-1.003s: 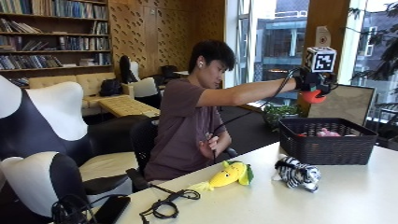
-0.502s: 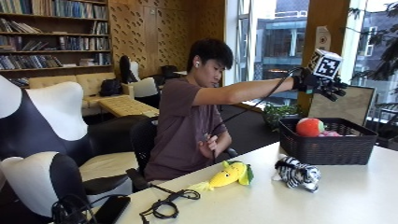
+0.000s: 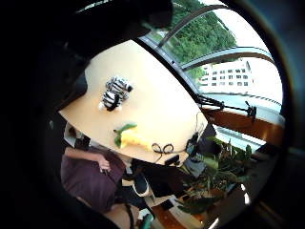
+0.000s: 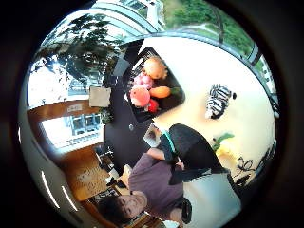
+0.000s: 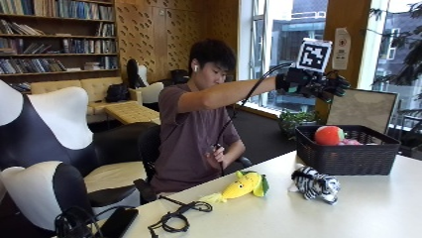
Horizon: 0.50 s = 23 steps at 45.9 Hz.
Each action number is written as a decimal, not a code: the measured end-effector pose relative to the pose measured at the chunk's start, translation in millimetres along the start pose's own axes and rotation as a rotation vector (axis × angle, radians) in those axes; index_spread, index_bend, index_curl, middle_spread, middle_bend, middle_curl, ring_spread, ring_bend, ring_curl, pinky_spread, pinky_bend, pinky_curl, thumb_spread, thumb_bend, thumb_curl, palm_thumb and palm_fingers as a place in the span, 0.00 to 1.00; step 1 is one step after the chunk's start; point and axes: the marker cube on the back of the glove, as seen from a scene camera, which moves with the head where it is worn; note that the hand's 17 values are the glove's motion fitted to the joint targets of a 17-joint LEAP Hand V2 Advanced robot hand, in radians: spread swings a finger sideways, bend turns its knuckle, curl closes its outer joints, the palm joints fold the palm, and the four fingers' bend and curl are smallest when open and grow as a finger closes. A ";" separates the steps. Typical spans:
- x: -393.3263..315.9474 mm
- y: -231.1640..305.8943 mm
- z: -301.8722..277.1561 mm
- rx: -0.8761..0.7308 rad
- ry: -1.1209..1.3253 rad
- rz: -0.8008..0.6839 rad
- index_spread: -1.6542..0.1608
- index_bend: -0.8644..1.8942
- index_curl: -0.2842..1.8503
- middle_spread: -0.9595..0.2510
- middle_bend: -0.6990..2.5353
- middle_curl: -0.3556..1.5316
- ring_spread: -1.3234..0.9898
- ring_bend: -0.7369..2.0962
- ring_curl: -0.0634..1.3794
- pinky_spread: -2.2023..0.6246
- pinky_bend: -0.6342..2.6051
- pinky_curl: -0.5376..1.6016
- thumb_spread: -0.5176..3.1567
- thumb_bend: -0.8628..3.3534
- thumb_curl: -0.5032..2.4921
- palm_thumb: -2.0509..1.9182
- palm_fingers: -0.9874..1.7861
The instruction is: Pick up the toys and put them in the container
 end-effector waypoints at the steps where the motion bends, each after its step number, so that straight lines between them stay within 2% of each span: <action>1: 7.1 2.3 2.9 -0.003 0.010 -0.013 0.78 0.33 0.21 0.85 0.24 0.30 0.60 0.34 0.28 0.81 0.50 0.42 0.47 0.20 0.31 0.56 0.23; 4: 24.0 4.8 14.5 -0.010 0.036 -0.036 0.78 0.33 0.20 0.85 0.25 0.30 0.60 0.34 0.28 0.81 0.49 0.42 0.47 0.20 0.31 0.56 0.24; 10: 36.0 -14.2 60.1 -0.030 0.013 0.105 0.78 0.33 0.20 0.84 0.25 0.29 0.60 0.33 0.29 0.81 0.49 0.42 0.47 0.20 0.30 0.56 0.24; 14: 39.4 -29.6 115.7 -0.127 0.085 0.079 0.77 0.34 0.20 0.84 0.25 0.29 0.60 0.33 0.29 0.81 0.49 0.42 0.48 0.20 0.30 0.56 0.25; 18: 24.6 -47.3 171.1 -0.225 -0.046 0.010 0.77 0.35 0.20 0.84 0.24 0.28 0.60 0.33 0.29 0.81 0.49 0.41 0.48 0.20 0.30 0.57 0.25; 23: 30.5 -68.1 239.3 -0.324 0.049 0.054 0.77 0.35 0.20 0.85 0.24 0.28 0.60 0.32 0.28 0.81 0.49 0.41 0.48 0.20 0.30 0.57 0.24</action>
